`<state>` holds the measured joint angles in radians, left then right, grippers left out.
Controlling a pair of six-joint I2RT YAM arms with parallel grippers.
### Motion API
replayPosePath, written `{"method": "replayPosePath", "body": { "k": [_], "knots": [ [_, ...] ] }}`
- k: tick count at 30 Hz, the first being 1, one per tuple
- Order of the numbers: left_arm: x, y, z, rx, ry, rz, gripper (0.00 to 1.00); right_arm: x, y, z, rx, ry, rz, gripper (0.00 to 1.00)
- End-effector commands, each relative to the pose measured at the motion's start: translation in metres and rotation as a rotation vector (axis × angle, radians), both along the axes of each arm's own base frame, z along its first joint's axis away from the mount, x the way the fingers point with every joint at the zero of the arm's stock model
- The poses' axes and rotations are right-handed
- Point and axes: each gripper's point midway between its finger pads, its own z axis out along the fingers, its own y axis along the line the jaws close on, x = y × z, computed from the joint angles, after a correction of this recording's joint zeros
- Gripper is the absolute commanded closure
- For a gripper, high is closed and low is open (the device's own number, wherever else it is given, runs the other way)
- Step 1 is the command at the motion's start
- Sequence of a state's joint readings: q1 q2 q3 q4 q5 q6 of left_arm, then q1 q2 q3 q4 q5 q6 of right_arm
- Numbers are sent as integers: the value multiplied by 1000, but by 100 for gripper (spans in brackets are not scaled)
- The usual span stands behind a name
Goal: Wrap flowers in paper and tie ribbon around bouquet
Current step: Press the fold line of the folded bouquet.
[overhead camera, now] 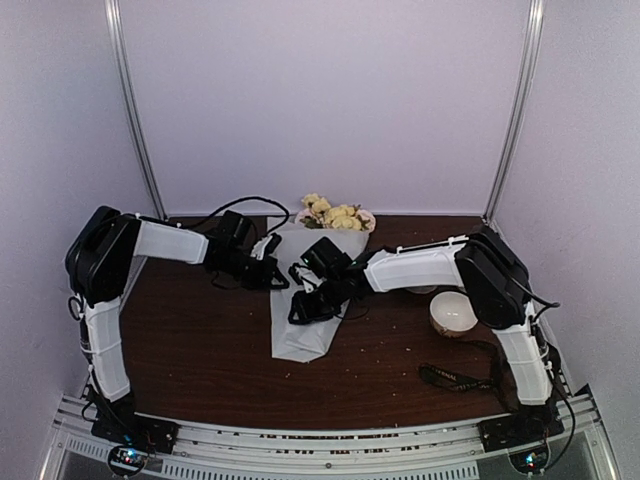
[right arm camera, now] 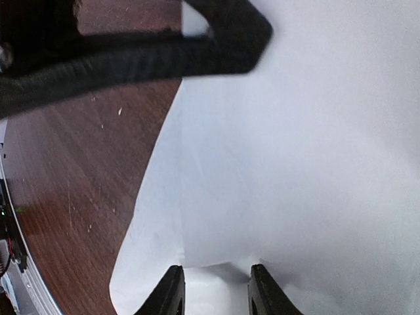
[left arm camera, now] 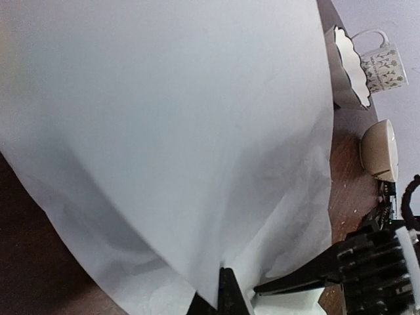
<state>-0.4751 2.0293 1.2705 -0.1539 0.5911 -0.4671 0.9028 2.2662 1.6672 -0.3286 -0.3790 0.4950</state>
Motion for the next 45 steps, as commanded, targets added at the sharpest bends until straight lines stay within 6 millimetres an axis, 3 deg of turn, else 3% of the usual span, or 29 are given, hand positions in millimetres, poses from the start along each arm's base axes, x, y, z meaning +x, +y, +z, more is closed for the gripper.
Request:
{"method": "replayPosePath", "body": {
  "k": [1,5,11,14,20,25,29,36,45],
  "knots": [
    [4,16,28,68,-119,-5,100,-11,-26,20,-61,-58,40,65],
    [-1,28,9,43,-92,21,100,-19,-47,32,-129,-152,116,64],
    [-12,46,-54,31,49,81,100,-45,-55,65,-238,-442,302,63],
    [-16,50,-69,44,83,92,100,-68,-41,78,-259,-574,410,61],
    [-17,54,-74,47,87,105,100,-117,-1,84,-278,-741,629,59],
    [-15,56,-75,55,90,108,100,-153,23,65,-315,-853,856,57],
    [-14,56,-74,64,88,105,100,-145,15,39,-501,-892,926,59],
    [-13,57,-73,77,80,95,100,-122,-25,19,-779,-966,1025,60],
    [-11,57,-70,83,75,87,100,-113,-35,-7,-926,-991,1142,64]
  ]
}}
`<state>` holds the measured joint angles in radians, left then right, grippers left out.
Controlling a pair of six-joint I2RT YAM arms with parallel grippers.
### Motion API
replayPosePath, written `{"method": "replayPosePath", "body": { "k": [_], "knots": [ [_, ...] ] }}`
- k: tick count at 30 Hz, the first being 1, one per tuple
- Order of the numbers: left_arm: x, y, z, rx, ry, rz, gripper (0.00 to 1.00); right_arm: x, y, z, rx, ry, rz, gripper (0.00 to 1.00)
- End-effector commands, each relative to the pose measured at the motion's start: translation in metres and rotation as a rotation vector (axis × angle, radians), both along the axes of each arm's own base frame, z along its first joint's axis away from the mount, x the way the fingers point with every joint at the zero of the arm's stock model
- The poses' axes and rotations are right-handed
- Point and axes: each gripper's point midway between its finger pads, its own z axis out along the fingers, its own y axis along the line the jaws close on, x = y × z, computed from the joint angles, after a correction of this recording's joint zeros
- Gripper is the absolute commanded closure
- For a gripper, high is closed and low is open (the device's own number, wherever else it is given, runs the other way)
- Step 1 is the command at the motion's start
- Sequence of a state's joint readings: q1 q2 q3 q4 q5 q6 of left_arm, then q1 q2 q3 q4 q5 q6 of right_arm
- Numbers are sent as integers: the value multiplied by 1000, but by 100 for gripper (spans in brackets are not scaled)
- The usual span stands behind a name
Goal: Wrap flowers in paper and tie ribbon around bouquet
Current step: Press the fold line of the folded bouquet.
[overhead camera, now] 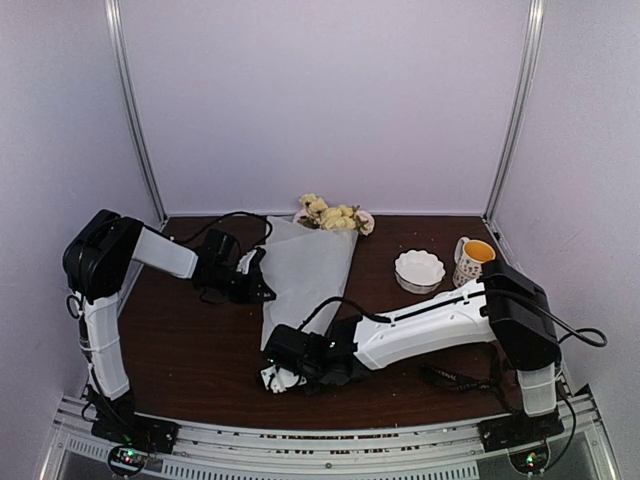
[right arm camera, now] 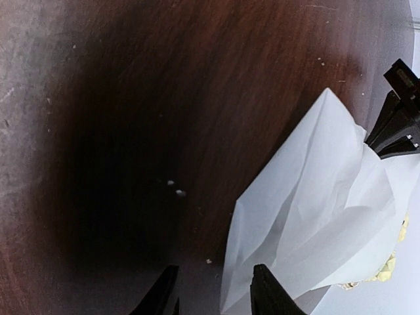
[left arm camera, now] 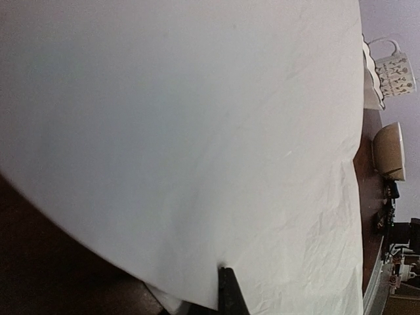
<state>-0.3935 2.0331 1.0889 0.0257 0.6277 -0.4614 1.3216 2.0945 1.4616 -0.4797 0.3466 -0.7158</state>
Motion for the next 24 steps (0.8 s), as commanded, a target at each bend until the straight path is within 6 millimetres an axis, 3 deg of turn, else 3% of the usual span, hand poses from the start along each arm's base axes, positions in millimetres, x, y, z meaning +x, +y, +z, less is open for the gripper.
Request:
{"method": "replayPosePath", "body": {
  "k": [1,4,6,9,18,24],
  "knots": [
    [-6,17,-33,104,63,27,100,12,-13,-14,-121,-85,26,66],
    [-4,16,-32,105,62,23,100,16,-15,-15,-132,-119,39,74],
    [-3,16,-30,105,60,21,100,18,-17,-17,-142,-138,37,88],
    [-1,17,-26,115,56,19,100,23,-25,-18,-171,-166,16,100],
    [15,23,33,146,-54,20,100,16,-67,-26,-211,-167,-34,100],
    [10,22,46,128,-69,10,100,16,-80,-24,-231,-186,-42,100]
  ]
}}
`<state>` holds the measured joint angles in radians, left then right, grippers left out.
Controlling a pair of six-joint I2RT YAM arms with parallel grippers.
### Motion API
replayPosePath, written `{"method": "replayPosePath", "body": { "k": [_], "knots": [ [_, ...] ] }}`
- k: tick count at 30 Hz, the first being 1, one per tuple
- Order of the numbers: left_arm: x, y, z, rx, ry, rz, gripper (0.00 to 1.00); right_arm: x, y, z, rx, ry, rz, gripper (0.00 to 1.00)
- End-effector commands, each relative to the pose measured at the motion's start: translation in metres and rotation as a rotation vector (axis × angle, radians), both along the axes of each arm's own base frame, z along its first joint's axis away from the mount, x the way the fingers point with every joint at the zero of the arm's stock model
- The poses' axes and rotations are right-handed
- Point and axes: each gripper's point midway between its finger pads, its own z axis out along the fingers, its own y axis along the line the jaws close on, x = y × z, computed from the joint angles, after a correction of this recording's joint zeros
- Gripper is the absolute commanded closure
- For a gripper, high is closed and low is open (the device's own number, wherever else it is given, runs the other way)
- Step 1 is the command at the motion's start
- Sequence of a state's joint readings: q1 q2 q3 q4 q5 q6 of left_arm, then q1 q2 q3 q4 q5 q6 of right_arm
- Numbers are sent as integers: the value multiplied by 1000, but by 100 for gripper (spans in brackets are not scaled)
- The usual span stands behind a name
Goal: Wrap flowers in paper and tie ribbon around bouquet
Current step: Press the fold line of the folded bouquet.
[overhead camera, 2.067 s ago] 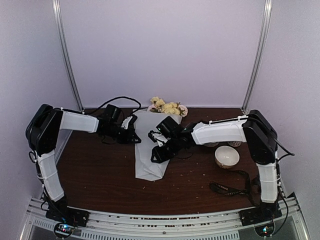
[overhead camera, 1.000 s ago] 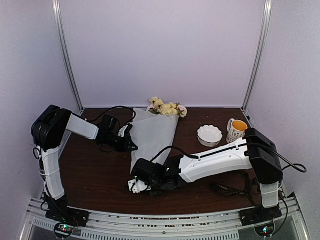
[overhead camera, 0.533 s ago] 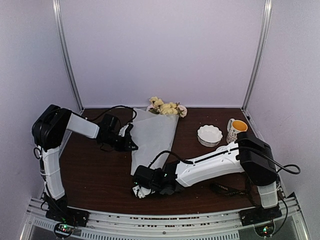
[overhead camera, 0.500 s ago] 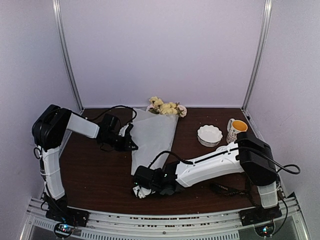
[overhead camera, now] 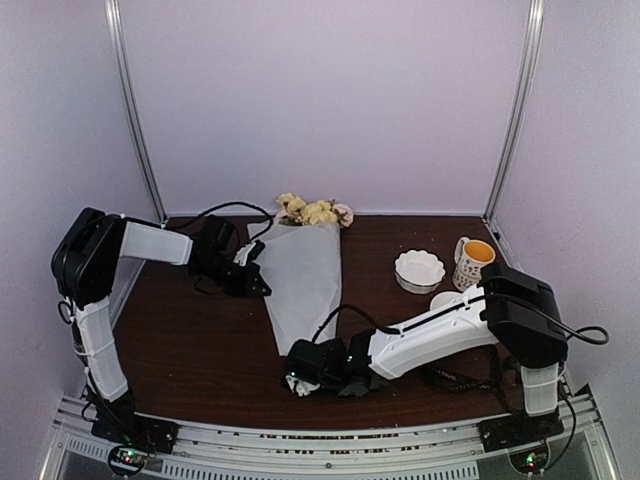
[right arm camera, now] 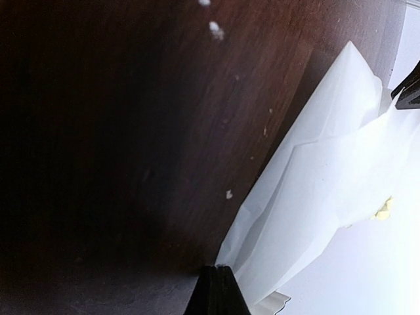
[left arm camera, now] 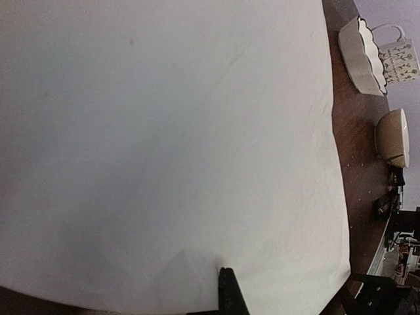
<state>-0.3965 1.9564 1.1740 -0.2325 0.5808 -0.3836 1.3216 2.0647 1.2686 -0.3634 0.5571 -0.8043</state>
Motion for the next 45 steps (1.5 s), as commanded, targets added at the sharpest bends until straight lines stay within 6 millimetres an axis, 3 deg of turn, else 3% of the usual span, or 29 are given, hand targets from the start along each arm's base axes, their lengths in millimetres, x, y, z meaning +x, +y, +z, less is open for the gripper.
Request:
{"method": "replayPosePath", "body": {
  "k": [1,6,9,13,17,22,25,28,32,35,40,42,45],
  "knots": [
    [16,17,17,53,-90,41,100,-3,-32,-5,-82,6,-29,100],
    [7,27,-31,122,-10,62,100,-6,-28,-7,-61,18,-25,100],
    [5,34,-58,176,31,73,100,-8,-23,-4,-13,31,-19,90],
    [-5,37,-78,183,84,82,100,-12,-24,7,44,47,-29,80],
    [-15,38,-88,170,107,83,100,-31,-14,40,207,143,-21,78],
    [-19,36,-91,153,111,80,100,-55,10,100,563,417,0,77],
    [-21,38,-93,156,110,79,100,-19,31,119,762,490,-117,79],
    [-22,39,-93,162,110,78,100,31,45,117,807,412,-268,84],
    [-23,38,-92,158,110,75,100,57,60,88,764,394,-352,86],
    [-23,38,-92,159,106,72,100,49,59,57,666,417,-349,87],
    [-21,38,-90,164,98,66,100,5,52,14,456,439,-262,86],
    [-20,39,-90,171,94,64,100,-7,49,10,423,459,-259,86],
    [-19,41,-91,187,91,60,100,-15,48,27,467,539,-289,86]
  ]
}}
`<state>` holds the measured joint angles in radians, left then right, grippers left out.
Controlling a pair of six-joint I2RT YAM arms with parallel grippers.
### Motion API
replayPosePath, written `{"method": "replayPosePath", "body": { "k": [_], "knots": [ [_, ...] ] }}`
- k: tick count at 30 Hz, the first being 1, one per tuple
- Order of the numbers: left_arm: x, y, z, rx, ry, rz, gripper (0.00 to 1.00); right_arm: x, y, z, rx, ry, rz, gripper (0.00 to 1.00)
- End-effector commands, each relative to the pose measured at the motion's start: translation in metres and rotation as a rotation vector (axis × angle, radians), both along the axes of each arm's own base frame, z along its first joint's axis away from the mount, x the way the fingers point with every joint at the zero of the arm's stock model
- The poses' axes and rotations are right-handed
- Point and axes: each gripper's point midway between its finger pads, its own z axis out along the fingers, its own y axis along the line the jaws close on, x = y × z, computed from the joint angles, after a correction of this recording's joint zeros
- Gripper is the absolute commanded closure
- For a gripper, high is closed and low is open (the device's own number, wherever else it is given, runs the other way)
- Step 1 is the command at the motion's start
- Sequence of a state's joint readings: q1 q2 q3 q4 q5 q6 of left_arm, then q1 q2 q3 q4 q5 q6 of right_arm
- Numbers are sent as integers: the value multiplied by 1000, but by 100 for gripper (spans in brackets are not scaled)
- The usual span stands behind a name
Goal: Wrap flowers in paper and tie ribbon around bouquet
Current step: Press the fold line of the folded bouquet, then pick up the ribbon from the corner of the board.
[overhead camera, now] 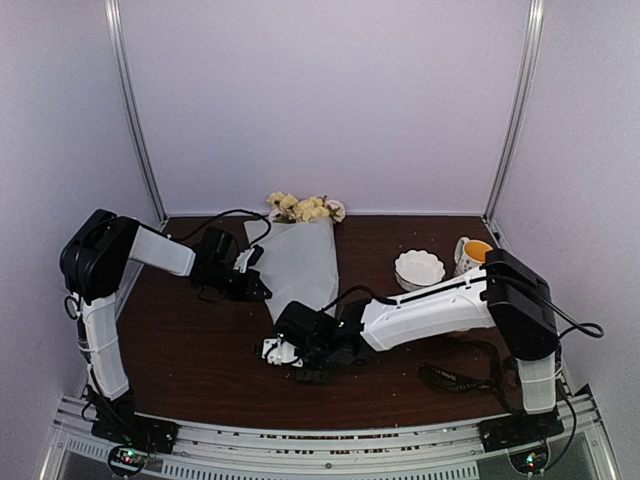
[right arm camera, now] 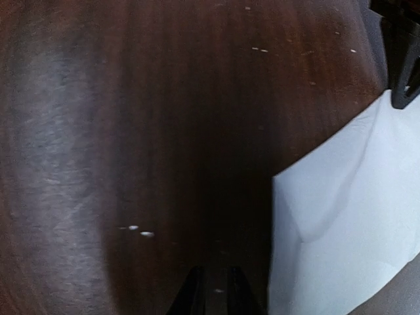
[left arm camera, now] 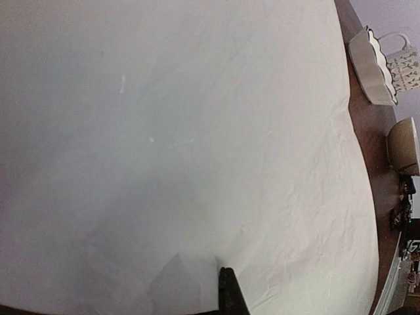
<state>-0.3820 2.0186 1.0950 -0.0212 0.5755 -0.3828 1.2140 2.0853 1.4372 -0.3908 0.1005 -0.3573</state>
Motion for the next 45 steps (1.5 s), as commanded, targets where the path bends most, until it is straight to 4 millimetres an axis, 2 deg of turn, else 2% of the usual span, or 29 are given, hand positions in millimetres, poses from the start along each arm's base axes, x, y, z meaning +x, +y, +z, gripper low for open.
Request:
{"method": "replayPosePath", "body": {
  "k": [1,3,4,6,8,10,12,14,17,20,23,25,27,29,32,35,41,43,45],
  "knots": [
    [-30,38,-64,212,160,49,100,-17,-12,23,32,99,-21,86],
    [-31,39,-64,217,158,48,100,-17,-20,57,134,133,-90,85],
    [-31,40,-65,221,160,47,100,-8,-32,68,171,157,-174,84],
    [-31,40,-65,223,159,46,100,8,-69,73,203,230,-408,83],
    [-31,41,-65,226,155,46,100,19,-122,62,157,283,-661,82],
    [-31,41,-66,229,153,46,100,12,-175,47,74,288,-857,78],
    [-32,41,-67,229,157,45,100,-3,-218,36,9,283,-974,76],
    [-33,41,-67,228,159,41,100,-14,-247,29,-3,295,-1055,74],
    [-35,41,-68,229,162,34,100,-17,-285,24,14,296,-1185,73],
    [-35,40,-67,226,160,32,100,-3,-318,38,91,222,-1303,69],
    [-34,39,-66,220,159,30,100,6,-349,43,162,205,-1415,56],
    [-34,39,-65,220,157,27,100,12,-368,35,269,228,-1523,50],
    [-33,39,-64,219,154,27,100,15,-393,25,401,253,-1674,48],
    [-33,38,-63,214,152,25,100,13,-418,15,462,265,-1788,46],
    [-32,37,-62,212,147,22,100,12,-436,10,472,253,-1852,46],
    [-32,36,-61,206,146,20,100,12,-445,3,424,262,-1882,45],
    [-31,35,-60,202,143,17,100,23,-425,-20,388,418,-1828,49],
    [-32,35,-60,201,145,17,100,23,-425,-22,353,428,-1816,53],
    [-32,35,-60,202,146,17,100,23,-422,-22,355,443,-1804,64]
  ]
}}
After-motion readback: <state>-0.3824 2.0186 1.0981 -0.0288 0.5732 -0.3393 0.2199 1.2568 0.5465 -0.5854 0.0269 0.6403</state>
